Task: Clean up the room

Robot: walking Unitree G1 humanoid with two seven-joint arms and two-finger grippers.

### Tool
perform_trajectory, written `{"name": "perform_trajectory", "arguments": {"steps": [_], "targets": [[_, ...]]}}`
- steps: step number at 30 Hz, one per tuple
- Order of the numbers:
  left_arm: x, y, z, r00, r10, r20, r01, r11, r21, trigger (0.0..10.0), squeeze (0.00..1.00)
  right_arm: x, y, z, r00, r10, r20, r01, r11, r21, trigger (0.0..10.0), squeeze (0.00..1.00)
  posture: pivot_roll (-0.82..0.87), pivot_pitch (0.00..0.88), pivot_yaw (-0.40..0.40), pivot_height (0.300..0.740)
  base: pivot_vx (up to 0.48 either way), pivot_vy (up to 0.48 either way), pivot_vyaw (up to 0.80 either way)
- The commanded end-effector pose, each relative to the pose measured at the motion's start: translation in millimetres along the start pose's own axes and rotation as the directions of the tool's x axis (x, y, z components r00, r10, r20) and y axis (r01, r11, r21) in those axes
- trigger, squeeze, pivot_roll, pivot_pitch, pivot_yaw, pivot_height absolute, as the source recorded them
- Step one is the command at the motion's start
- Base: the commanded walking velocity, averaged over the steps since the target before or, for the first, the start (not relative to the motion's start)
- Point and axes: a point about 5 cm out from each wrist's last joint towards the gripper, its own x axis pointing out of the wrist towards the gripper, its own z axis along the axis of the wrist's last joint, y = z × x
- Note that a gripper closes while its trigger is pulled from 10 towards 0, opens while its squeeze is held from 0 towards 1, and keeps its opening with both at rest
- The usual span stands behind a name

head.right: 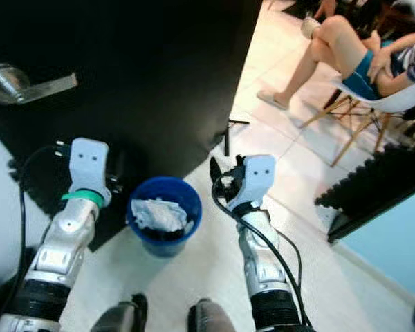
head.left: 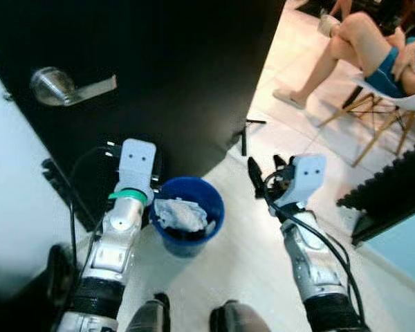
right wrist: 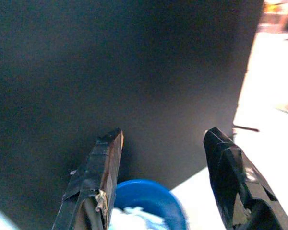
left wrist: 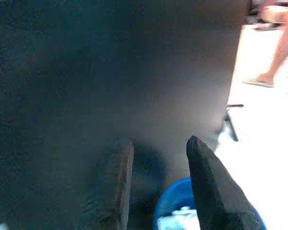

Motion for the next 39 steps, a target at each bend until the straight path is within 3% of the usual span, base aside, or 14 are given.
{"name": "perform_trajectory", "arguments": {"steps": [1, 39], "targets": [[-3.2, -3.8, -5.2, 1.0, -0.006, -0.021, 0.006, 1.0, 0.005, 10.0, 0.0, -2.6, -3.4, -4.6, 1.0, -0.006, -0.017, 0.006, 1.0, -0.01, 10.0, 0.0, -0.05, 0.0, -0.015, 0.74, -0.371, 0.0, 0.0], [-4.7, -3.9, -7.0, 0.999, -0.003, -0.035, 0.004, 1.0, 0.017, 10.0, 0.0, -3.1, -3.5, -11.7, 0.999, -0.009, -0.033, 0.009, 1.0, -0.018, 10.0, 0.0, -0.05, 0.002, -0.003, 0.74, -0.379, 0.0, 0.0]]}}
